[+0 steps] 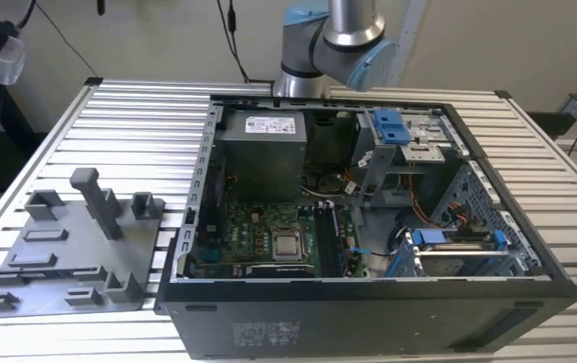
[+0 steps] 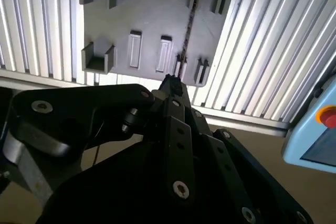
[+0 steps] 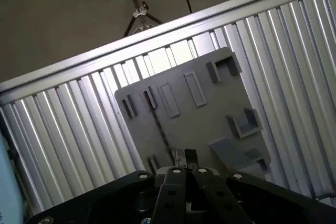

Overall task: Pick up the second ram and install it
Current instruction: 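Pick up the second ram and move it above second insertion slot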

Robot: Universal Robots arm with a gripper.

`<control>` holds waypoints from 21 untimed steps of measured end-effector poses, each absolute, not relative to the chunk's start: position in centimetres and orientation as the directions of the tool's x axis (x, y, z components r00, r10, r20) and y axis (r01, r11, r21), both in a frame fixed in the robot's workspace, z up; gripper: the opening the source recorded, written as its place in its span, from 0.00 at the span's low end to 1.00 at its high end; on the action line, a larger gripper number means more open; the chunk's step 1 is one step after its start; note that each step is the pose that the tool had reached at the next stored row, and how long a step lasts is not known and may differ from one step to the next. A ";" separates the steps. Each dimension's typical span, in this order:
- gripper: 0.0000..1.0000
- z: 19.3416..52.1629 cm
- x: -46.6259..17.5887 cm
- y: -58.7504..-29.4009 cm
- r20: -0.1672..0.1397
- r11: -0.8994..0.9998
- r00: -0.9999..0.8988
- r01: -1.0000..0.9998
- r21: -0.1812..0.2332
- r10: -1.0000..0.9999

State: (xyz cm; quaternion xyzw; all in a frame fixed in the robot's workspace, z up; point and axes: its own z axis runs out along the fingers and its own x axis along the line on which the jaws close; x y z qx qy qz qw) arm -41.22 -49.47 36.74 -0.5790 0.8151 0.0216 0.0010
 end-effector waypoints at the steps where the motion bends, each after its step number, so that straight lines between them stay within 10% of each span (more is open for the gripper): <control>1: 0.11 36.7 -41.2 -49.5 -0.027 0.315 -0.316 -0.948 0.034 -0.948; 21: 0.11 36.7 -41.2 -49.5 -0.036 0.078 -0.078 -0.997 0.015 -0.996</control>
